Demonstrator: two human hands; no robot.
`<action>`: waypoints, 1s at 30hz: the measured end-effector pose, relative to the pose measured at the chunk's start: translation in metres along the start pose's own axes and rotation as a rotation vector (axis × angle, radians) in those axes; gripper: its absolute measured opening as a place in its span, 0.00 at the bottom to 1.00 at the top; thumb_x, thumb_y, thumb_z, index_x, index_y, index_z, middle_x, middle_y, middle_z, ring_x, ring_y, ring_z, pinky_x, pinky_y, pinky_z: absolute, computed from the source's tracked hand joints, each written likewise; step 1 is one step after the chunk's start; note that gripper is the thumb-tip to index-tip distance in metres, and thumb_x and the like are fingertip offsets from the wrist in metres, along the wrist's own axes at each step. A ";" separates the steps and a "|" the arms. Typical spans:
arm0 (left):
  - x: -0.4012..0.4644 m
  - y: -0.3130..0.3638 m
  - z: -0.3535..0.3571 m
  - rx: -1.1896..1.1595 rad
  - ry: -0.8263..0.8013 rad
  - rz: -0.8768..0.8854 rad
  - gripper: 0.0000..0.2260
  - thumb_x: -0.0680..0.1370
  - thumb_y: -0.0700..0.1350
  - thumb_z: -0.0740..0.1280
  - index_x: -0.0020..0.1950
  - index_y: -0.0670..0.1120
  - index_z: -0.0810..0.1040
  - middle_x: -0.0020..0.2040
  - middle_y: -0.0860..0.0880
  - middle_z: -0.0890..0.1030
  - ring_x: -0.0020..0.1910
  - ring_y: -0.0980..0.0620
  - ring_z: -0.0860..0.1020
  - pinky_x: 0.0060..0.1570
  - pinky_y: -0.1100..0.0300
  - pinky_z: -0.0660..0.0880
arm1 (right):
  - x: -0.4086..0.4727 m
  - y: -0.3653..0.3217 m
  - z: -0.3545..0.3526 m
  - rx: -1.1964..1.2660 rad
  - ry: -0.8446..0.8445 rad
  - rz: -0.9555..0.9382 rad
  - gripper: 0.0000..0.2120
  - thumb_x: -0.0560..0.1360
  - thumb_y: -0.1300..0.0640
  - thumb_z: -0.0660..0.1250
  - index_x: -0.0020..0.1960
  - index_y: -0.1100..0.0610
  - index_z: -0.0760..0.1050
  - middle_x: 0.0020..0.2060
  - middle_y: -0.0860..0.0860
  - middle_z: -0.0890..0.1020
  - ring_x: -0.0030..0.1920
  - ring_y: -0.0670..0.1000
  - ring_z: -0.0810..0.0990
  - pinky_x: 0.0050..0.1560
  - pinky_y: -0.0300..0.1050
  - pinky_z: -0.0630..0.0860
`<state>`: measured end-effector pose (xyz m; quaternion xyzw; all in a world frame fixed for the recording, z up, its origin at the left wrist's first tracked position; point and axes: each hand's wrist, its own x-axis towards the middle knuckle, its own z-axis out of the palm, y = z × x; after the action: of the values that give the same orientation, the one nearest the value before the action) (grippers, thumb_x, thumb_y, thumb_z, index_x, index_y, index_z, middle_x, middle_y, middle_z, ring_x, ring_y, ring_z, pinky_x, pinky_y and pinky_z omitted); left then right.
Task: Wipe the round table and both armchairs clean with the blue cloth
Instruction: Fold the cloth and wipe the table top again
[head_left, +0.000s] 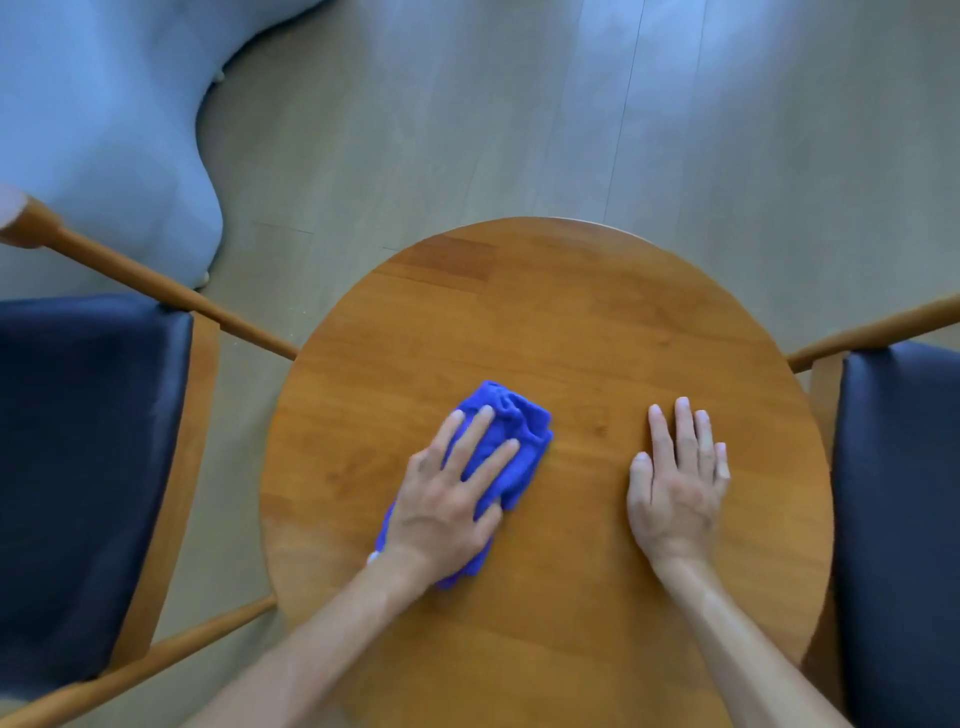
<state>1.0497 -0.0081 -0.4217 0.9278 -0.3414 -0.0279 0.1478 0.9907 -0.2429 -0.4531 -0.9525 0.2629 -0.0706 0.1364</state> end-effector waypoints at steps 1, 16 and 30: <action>-0.007 -0.033 -0.010 0.047 0.020 -0.074 0.24 0.71 0.49 0.63 0.66 0.48 0.77 0.72 0.41 0.67 0.70 0.36 0.67 0.55 0.46 0.74 | 0.000 0.000 0.000 0.001 -0.008 0.002 0.26 0.76 0.52 0.50 0.72 0.58 0.69 0.74 0.56 0.64 0.75 0.57 0.60 0.74 0.59 0.54; 0.036 0.121 0.021 -0.158 -0.105 -0.507 0.28 0.74 0.56 0.63 0.73 0.51 0.67 0.77 0.43 0.59 0.73 0.37 0.60 0.53 0.44 0.72 | 0.008 -0.002 -0.025 0.419 -0.167 0.139 0.27 0.73 0.56 0.52 0.70 0.56 0.70 0.76 0.52 0.61 0.77 0.51 0.52 0.76 0.51 0.43; -0.025 -0.063 -0.008 0.097 -0.323 -0.729 0.33 0.76 0.68 0.45 0.78 0.55 0.51 0.79 0.43 0.47 0.76 0.40 0.45 0.66 0.28 0.50 | -0.070 -0.116 0.012 -0.027 -0.109 -0.378 0.26 0.75 0.45 0.63 0.72 0.45 0.66 0.75 0.56 0.62 0.74 0.64 0.60 0.66 0.67 0.64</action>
<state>1.0714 0.0551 -0.4340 0.9777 -0.0095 -0.2079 0.0288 0.9897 -0.1085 -0.4350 -0.9891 0.0724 -0.0398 0.1220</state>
